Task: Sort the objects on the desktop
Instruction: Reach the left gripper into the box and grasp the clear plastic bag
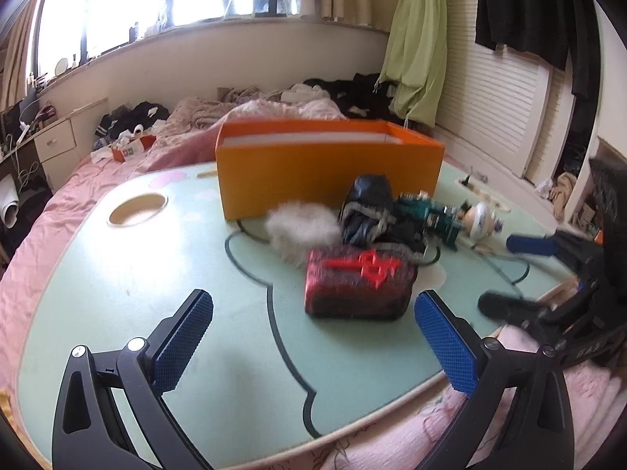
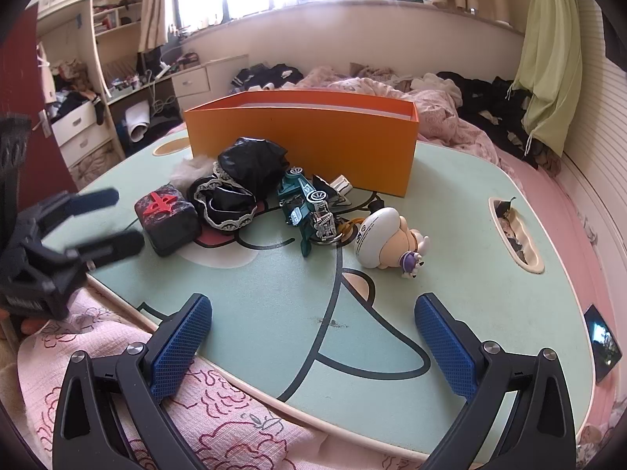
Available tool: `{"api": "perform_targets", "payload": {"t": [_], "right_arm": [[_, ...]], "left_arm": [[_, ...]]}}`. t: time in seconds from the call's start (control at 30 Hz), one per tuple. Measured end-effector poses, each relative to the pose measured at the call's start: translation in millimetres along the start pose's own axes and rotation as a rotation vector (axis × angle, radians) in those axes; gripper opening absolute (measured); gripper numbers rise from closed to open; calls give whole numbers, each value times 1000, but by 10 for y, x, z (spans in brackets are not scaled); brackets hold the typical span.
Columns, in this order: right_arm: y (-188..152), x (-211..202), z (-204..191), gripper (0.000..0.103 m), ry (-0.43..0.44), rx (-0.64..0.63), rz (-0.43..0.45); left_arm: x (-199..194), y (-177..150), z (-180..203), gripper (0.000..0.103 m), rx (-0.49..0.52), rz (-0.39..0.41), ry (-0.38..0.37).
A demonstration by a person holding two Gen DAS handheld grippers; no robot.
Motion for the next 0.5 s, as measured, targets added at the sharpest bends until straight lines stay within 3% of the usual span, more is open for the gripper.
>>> {"api": "perform_targets", "payload": {"t": [0.17,0.3,0.5], "right_arm": [[31,-13,-27,103,-8,5,1],[28,-13,-1,103,-37,23,2],[24,-11,8,103,-45,28,2]], "left_arm": [[-173,612,121,103,-8,60,-63],[-77,973,242,103,-6,15,-83],[63,1232,502,102,22,-54,-146]]}}
Point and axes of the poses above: each gripper's, at about its wrist camera, not at the fingertips, and x roughly the way its jaws point, z to its right, y to its top, the point moved 10 cm from there along x, roughly the way its jaws point, and after that the axes turned 9 degrees about -x, right-handed, at the moved point
